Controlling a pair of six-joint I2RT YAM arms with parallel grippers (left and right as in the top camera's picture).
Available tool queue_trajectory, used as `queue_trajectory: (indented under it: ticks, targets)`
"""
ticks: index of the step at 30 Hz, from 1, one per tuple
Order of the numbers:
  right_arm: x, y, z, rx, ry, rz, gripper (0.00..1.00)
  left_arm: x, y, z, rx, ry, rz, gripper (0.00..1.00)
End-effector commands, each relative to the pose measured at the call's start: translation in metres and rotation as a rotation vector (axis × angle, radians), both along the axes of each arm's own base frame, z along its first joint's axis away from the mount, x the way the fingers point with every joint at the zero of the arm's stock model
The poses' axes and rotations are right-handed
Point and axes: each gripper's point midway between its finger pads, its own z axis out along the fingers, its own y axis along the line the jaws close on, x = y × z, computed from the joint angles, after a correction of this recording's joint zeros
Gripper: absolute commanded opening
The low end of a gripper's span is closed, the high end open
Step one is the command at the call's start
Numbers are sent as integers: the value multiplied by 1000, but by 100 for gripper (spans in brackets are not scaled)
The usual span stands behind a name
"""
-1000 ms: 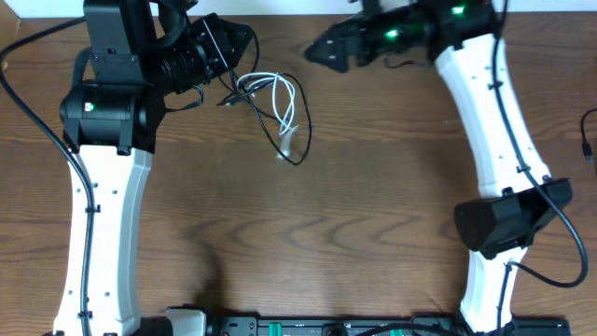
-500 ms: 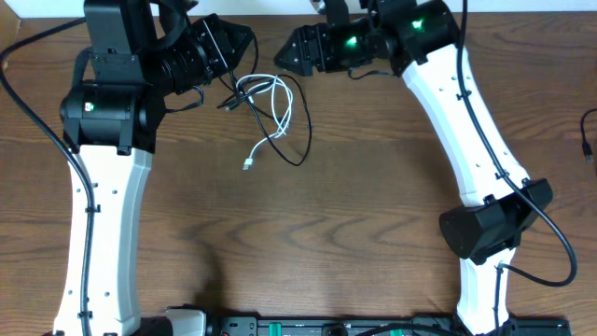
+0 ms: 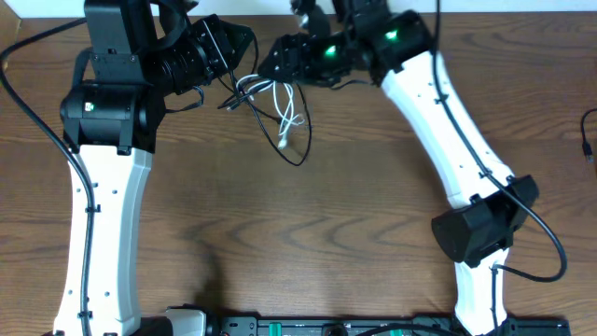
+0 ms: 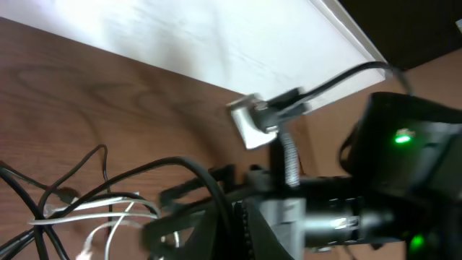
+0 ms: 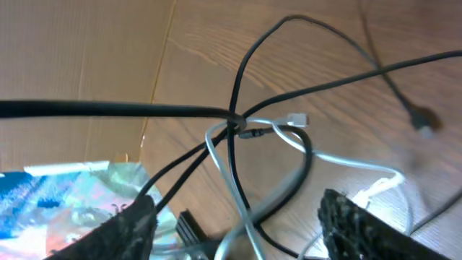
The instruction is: Untangle cables
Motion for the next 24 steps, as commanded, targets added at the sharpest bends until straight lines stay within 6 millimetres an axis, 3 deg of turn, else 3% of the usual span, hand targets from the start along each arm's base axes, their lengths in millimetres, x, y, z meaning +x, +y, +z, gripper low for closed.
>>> queue_trajectory:
  ticks: [1, 4, 7, 9, 14, 20, 24]
  targets:
    - [-14, 20, -33, -24, 84, 22, 70, 0, -1, 0, -14, 8, -8, 7]
    - [-16, 26, -46, -34, 89, 28, 62, 0, -1, 0, -15, 8, -8, 7]
    - [-9, 21, -68, -85, 92, -13, 22, 0, -1, 0, -15, 8, -8, 7]
    - [3, 4, -88, -173, 84, -95, 1, 1, -1, 0, -14, 6, -7, 7]
    - [31, -61, -118, -378, 72, -243, 1, 3, 14, 6, -15, -14, 29, 8]
    - [50, -140, -135, -592, 26, -287, 1, 8, 55, 9, 11, -37, 117, 8]
    - [49, -221, -147, -857, 68, -418, 1, 8, 99, -8, 62, 21, 241, 7]
